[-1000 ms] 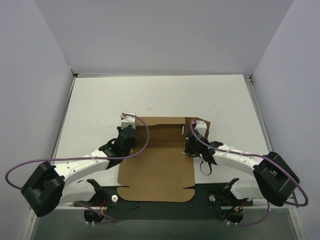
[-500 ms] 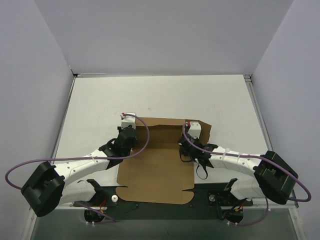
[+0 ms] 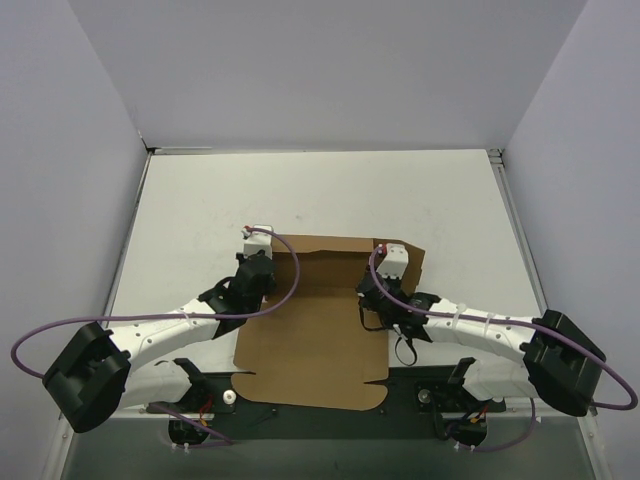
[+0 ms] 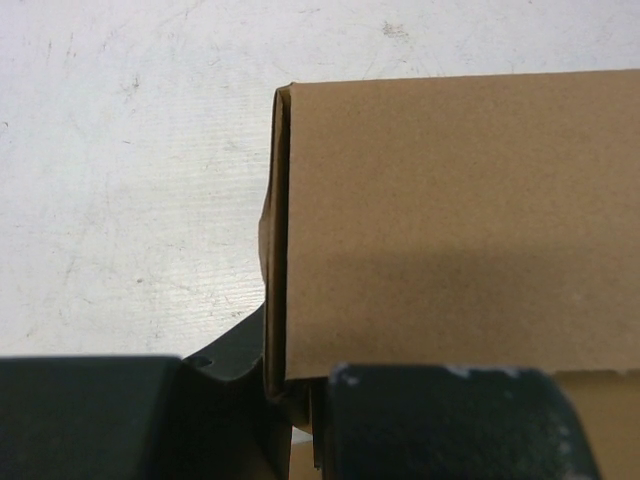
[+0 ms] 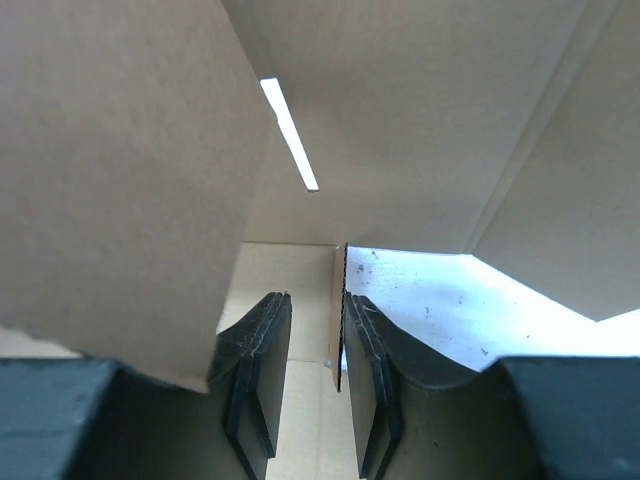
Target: Fold the paper box
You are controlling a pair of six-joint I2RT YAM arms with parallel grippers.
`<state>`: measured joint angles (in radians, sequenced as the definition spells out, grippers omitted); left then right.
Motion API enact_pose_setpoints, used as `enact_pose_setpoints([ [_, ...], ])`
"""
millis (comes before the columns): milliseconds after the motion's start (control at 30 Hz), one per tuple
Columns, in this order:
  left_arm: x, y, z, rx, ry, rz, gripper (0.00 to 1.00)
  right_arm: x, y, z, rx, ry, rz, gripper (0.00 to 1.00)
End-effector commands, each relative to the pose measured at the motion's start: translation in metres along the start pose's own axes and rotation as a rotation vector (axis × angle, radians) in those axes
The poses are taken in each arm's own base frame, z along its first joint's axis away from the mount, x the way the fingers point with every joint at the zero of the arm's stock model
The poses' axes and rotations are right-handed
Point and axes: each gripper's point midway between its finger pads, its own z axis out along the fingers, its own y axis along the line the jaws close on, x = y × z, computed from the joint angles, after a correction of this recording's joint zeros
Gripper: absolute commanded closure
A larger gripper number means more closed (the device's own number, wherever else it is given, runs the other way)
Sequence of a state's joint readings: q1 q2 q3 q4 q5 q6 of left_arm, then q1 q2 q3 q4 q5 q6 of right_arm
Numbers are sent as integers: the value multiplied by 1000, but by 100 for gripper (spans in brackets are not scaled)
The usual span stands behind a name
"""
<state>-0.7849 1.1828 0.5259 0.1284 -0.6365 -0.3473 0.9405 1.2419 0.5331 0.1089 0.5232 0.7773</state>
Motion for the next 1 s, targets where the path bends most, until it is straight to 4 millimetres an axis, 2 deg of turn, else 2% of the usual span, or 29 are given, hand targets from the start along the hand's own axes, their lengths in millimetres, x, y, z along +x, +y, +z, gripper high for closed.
enact_pose_setpoints([
  [0,18,-6,-1,37,67,35,100,-7,-10,-2,32,-44,54,71],
  [200,18,-6,-1,37,66,35,100,5,-8,3,13,7,71,74],
  [567,19,-9,1,43,68,34,100,5,12,3,-81,17,116,76],
  [967,19,-13,4,54,68,32,100,26,25,16,-96,102,95,76],
])
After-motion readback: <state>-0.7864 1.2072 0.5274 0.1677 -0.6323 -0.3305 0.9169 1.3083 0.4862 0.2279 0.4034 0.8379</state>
